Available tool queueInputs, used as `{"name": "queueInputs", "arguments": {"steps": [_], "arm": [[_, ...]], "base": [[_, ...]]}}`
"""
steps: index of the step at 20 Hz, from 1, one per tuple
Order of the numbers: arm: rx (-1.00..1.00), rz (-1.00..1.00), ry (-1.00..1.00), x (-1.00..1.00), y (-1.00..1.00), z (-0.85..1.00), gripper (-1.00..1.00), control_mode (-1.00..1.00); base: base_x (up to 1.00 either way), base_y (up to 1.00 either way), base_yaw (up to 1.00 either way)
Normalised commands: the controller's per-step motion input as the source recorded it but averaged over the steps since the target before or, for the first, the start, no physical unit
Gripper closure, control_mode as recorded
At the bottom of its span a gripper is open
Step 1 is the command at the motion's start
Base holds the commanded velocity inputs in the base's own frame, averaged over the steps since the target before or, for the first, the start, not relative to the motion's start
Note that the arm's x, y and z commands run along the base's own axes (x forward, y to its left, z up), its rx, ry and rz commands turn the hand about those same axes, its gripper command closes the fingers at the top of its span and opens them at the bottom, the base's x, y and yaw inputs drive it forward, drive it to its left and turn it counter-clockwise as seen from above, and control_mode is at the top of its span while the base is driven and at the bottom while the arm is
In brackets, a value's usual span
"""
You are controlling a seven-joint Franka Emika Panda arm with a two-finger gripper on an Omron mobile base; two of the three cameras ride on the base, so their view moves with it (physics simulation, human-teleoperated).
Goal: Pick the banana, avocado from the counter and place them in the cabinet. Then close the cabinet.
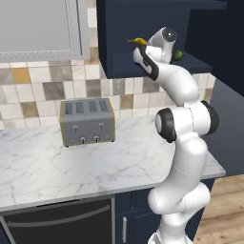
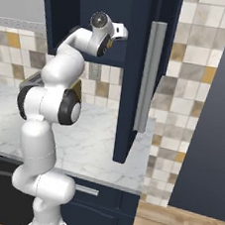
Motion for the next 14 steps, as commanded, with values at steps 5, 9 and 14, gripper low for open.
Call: {"name": "queueInputs", "arguments": {"steps": [5,9,14], "arm": [[0.01,0.02,-0.06,0.03,0.00,-0.03,-1.00,-1.00],[0.01,0.00,0.00,-0.33,0.00,0.00,-1.00,-1.00],[0.03,0.00,-0.12,-0.91,0.00,0.00,-1.00,-1.00]], "base": [[0.00,0.00,0.00],[0.00,0.00,0.00],[0.00,0.00,0.00]]}}
